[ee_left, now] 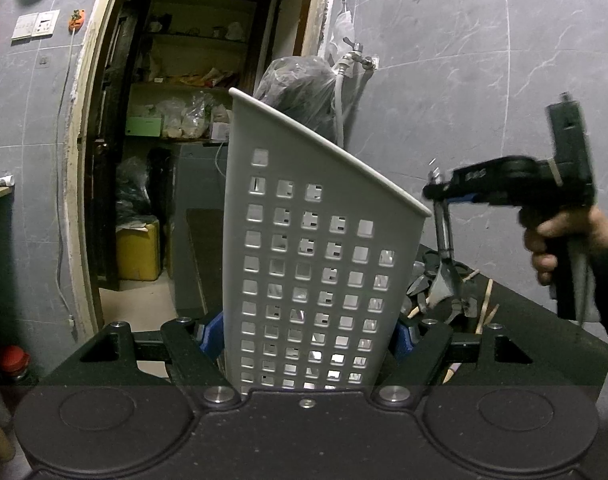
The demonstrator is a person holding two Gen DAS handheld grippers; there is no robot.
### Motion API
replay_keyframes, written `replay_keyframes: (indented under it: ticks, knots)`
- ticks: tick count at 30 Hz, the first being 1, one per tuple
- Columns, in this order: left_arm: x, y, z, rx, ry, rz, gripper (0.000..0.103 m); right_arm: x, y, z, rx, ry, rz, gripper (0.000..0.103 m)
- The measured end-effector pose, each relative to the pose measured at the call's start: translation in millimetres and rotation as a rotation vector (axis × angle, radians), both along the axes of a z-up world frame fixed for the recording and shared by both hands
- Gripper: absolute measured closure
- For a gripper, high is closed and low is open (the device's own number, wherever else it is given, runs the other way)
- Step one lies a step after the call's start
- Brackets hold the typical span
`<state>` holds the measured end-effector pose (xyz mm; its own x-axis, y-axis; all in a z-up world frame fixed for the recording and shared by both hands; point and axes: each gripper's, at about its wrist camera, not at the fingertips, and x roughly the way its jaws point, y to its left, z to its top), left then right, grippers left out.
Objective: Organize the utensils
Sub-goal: 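Lift the peeler over the basket and open the right tool to drop it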
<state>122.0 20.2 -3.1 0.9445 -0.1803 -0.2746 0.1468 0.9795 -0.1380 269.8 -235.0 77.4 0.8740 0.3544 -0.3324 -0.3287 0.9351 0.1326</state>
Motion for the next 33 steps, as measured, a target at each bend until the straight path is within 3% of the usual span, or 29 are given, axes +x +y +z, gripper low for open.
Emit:
replay_keyframes:
  ticks: [5, 13, 24, 33]
  knots:
    - [0.0, -2.4, 1.1, 0.001, 0.003, 0.006, 0.026, -26.0, -1.1, 15.3, -0.002, -0.122, 0.006, 0.083]
    - [-2.1, -4.1, 4.0, 0.005, 0.005, 0.009, 0.026, -57.9, 8.0, 44.0, 0.026, -0.236, 0.032, 0.083]
    - [-3.5, -3.4, 4.9, 0.007, 0.004, 0.010, 0.026, -104.5, 21.4, 63.3, 0.028, -0.306, 0.098, 0.083]
    - [-5.3, -4.5, 5.7, 0.008, 0.003, 0.011, 0.026, -135.2, 29.4, 87.3, 0.095, -0.404, 0.156, 0.083]
